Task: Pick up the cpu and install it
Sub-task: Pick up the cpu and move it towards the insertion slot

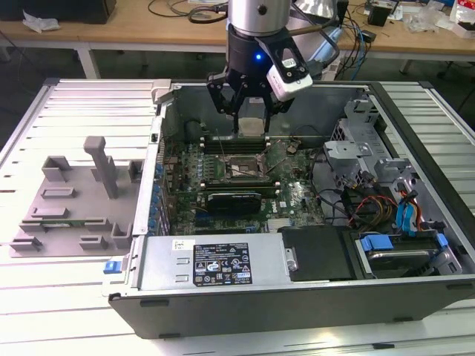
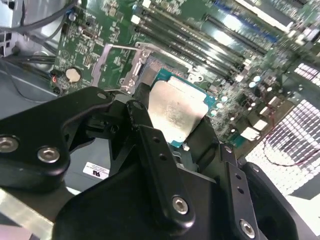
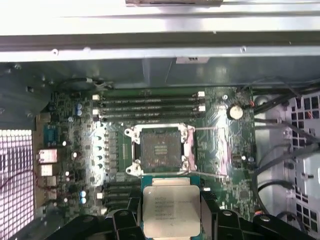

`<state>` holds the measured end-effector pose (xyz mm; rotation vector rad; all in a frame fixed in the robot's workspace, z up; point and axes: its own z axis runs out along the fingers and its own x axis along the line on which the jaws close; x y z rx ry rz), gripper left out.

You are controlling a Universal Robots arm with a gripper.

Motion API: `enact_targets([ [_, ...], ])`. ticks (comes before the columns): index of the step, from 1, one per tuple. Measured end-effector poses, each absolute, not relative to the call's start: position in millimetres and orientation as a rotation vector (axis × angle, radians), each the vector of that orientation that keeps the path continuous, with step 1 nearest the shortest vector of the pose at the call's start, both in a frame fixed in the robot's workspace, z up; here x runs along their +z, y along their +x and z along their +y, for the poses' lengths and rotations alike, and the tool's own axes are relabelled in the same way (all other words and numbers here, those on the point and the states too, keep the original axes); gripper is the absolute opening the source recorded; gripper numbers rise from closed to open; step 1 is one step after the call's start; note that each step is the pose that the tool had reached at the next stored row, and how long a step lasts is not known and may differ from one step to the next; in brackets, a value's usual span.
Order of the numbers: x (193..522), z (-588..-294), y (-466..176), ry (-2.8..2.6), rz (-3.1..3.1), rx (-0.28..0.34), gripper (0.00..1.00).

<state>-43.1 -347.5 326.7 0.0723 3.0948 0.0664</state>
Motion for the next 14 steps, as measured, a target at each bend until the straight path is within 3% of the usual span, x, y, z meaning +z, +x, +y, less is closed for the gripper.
enact_targets([
  [14,293.4,-334.7,-52.0,0.023,3.073,0.068,0.55],
])
